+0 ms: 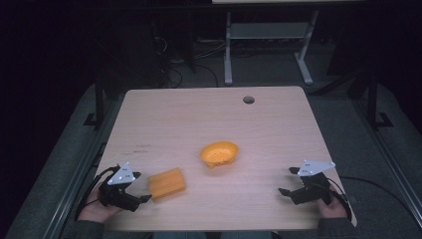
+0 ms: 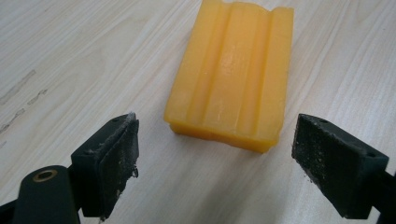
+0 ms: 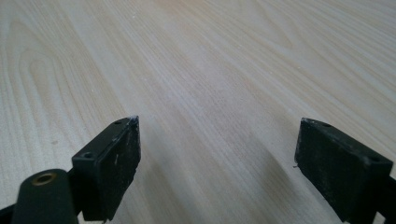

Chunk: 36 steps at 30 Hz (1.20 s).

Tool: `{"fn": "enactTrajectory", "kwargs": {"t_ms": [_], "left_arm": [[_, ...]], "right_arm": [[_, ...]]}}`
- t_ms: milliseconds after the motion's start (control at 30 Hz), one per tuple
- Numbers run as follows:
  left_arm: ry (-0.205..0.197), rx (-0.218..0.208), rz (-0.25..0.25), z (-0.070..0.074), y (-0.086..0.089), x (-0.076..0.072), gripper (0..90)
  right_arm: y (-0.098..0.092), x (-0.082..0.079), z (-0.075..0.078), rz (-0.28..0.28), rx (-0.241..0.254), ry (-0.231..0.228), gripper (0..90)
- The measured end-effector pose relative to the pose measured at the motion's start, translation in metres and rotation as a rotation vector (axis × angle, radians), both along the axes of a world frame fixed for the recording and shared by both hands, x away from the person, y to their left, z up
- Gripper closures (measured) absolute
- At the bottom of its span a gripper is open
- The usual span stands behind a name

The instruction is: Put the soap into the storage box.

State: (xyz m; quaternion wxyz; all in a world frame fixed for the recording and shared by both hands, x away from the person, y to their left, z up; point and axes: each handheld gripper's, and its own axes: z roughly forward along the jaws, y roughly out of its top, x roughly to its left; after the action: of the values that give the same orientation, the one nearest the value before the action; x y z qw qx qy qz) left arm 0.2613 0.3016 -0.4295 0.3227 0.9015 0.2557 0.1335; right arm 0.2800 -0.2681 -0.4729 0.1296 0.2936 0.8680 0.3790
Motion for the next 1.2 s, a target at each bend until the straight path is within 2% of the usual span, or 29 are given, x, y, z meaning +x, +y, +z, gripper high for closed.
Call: {"fn": "enactTrajectory", "kwargs": {"t_ms": [533,933,1200], "left_arm": [[0.011,0.022,-0.026,-0.001,-0.009,0.005,14.1],[0.021,0.034,-0.023,-0.004,-0.010,0.007,14.1],[0.046,0.056,-0.031,-0.008,-0.012,0.010,14.1]], "right_arm": [[0.000,0.000,0.000,-0.005,0.001,0.003,13.7],[0.001,0.000,0.000,-0.002,0.000,0.002,13.7],[0.001,0.001,0.000,0.000,-0.002,0.002,13.7]]}}
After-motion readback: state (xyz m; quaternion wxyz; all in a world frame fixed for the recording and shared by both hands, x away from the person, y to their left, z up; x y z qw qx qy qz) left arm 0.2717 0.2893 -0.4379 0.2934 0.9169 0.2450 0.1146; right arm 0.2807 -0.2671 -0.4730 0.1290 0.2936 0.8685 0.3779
